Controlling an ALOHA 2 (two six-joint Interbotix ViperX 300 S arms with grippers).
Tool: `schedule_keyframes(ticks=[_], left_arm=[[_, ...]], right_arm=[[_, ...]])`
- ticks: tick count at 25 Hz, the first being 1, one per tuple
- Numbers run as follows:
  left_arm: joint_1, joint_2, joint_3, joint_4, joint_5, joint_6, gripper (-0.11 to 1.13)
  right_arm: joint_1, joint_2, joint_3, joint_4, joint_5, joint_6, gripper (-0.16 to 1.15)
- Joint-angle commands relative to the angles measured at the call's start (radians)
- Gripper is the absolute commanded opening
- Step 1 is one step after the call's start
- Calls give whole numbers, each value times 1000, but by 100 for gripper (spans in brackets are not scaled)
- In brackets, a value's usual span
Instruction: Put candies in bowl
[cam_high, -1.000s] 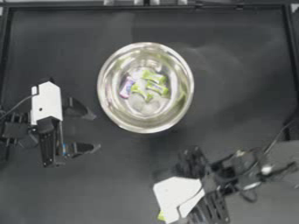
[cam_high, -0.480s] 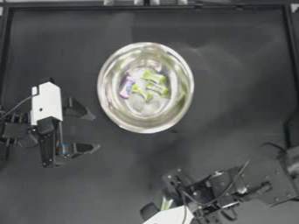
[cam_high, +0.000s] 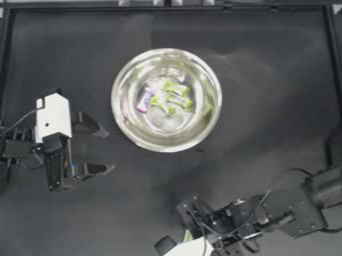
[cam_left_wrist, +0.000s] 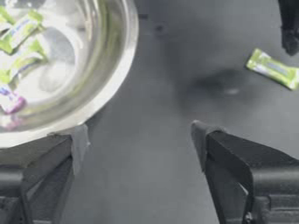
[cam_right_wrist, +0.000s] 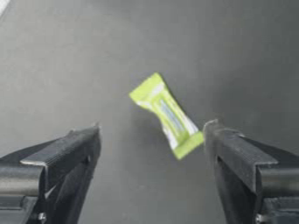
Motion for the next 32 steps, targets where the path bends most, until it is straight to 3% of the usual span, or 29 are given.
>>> schedule_keyframes(ticks=[1, 24, 32], left_arm=[[2, -8, -12, 0, -3, -5, 101], [0, -6, -11, -23, -8, -5, 101], [2, 0, -11, -37, -9, -5, 101]], right_arm=[[-2, -3, -11, 5, -23, -3, 97], [-11, 78, 17, -6, -103, -20, 94], [-25, 91, 20, -38, -103, -20, 91]])
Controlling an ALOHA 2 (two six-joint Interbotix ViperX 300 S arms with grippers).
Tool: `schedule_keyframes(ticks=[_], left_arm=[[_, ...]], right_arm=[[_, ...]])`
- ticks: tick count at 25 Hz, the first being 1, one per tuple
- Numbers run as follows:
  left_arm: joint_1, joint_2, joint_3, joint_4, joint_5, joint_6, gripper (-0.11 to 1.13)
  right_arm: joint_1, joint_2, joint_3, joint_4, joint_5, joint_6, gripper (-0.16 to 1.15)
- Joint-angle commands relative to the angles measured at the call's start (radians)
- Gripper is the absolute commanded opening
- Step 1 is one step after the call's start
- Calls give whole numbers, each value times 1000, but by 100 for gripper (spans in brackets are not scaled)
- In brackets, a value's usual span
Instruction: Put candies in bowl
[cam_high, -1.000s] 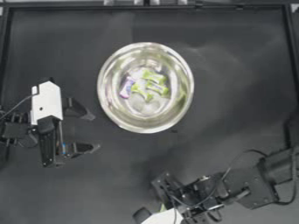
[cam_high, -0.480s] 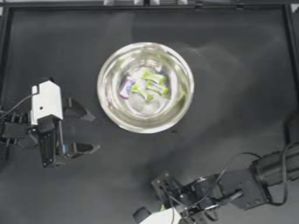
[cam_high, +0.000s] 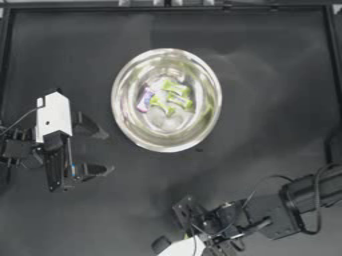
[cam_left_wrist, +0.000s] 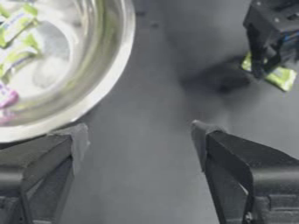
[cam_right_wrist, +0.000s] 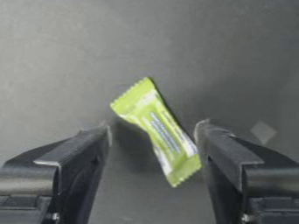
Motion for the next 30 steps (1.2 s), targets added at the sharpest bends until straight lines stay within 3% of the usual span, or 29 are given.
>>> schedule_keyframes(ticks=[1, 8, 14, 17, 22, 30], left_arm=[[0, -5, -11, -5, -6, -2, 101], [0, -3, -12, -9, -6, -2, 101], [2, -3, -12, -9, -6, -2, 101], [2, -3, -11, -8, -6, -2, 101], [0, -3, -11, -9, -6, -2, 101], [0, -3, -8, -8, -6, -2, 101]], right_arm=[[-8, -21, -6, -15, -3, -2, 91], [-11, -9, -9, -25, 0, -23, 91], [-11, 2, -14, 32, 8, -75, 89], [-12, 8, -17, 48, 14, -89, 77], [-12, 8, -21, 51, 31, -89, 40], [-12, 3, -51, 72, 77, -84, 40]])
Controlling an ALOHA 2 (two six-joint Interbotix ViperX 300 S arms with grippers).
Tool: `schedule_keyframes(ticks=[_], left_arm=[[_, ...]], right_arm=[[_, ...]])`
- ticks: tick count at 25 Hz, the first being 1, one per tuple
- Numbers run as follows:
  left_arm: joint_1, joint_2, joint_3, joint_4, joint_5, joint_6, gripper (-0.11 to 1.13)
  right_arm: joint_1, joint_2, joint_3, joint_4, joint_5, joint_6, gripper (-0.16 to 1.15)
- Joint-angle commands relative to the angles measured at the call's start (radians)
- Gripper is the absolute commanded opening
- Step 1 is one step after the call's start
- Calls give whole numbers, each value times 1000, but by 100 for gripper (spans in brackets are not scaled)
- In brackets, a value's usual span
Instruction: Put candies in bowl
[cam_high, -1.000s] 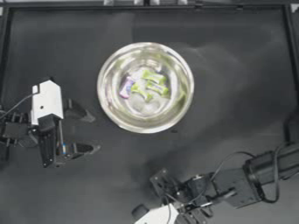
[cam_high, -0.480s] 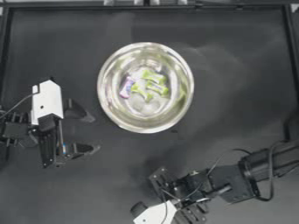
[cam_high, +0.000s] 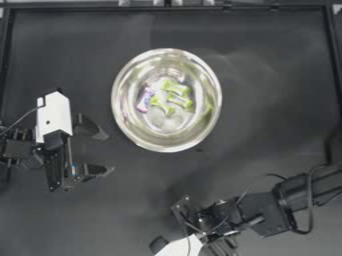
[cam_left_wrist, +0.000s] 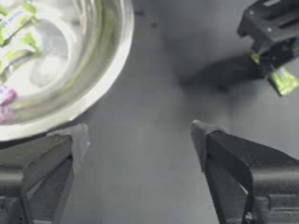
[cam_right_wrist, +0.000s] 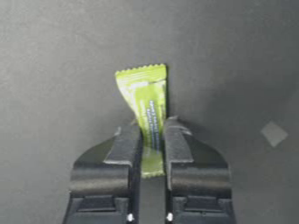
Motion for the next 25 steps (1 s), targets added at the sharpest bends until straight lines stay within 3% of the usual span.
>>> schedule_keyframes(ticks=[1, 9, 16, 25], left_arm=[[2, -3, -8, 2, -5, 0, 101], [2, -3, -3, 0, -6, 2, 101], [0, -3, 2, 2, -6, 2, 101], [2, -3, 5, 2, -6, 3, 101]], right_arm=[[-3, -26, -31, 9, 21, 5, 40], [-66, -137, 3, 78, 11, 5, 40], [-143, -255, 72, 87, -57, 9, 40], [-339, -353, 107, 92, -117, 17, 40]])
